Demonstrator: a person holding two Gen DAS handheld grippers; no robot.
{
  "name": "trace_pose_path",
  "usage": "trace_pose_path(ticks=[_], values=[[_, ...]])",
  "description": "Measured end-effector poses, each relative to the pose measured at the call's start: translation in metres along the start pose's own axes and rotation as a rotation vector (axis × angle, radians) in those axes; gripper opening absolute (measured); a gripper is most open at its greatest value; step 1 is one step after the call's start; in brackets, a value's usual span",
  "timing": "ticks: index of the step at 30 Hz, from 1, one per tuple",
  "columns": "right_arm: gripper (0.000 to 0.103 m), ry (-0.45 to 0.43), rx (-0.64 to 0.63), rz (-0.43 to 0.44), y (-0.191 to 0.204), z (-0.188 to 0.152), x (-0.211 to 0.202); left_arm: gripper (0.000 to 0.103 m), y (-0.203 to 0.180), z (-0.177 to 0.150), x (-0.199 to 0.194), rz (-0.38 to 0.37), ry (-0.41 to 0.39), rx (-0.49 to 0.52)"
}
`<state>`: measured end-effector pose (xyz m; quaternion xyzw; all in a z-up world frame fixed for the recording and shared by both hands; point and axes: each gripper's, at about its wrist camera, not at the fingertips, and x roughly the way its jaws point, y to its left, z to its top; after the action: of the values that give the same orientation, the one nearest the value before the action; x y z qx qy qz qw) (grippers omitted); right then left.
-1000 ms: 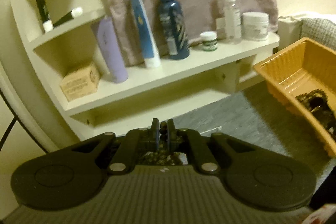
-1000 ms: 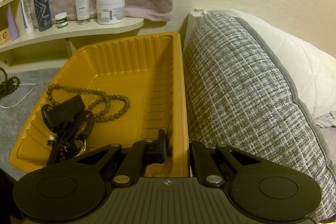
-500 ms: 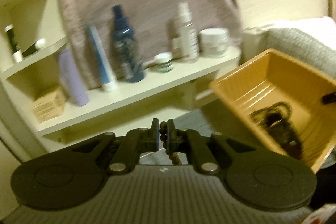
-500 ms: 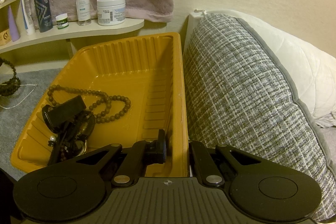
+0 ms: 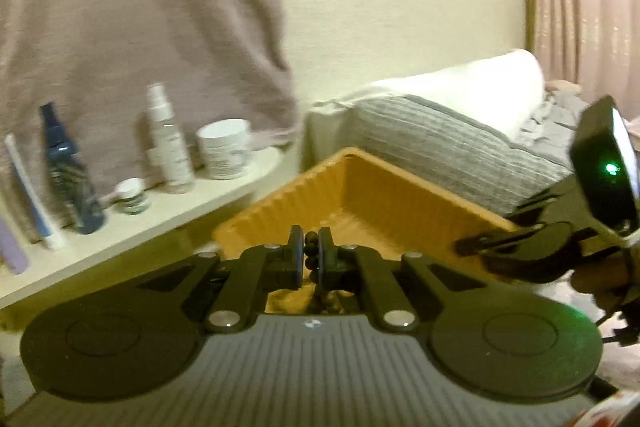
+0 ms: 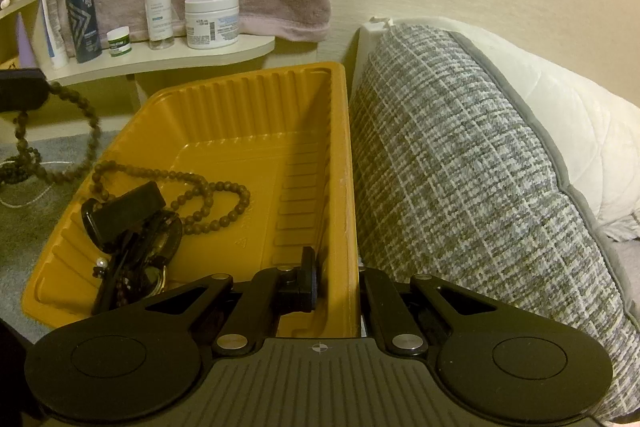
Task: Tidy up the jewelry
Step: 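Carry the bead strand into the tray and open the left tool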
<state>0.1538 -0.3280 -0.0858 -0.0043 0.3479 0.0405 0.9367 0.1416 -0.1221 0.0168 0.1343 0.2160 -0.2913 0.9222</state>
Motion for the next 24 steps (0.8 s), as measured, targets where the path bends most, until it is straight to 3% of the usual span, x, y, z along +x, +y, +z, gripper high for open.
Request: trace_pose_path(ticks=[8, 24], values=[[0.005, -0.002, 0.008, 0.004, 0.0, -0.001, -0.001, 0.006, -0.025, -0.01, 0.011, -0.061, 0.038, 0.014], [0.005, 0.019, -0.012, 0.024, -0.002, -0.003, 0.002, 0.01, -0.023, -0.019, 0.024, -0.046, 0.072, -0.004]])
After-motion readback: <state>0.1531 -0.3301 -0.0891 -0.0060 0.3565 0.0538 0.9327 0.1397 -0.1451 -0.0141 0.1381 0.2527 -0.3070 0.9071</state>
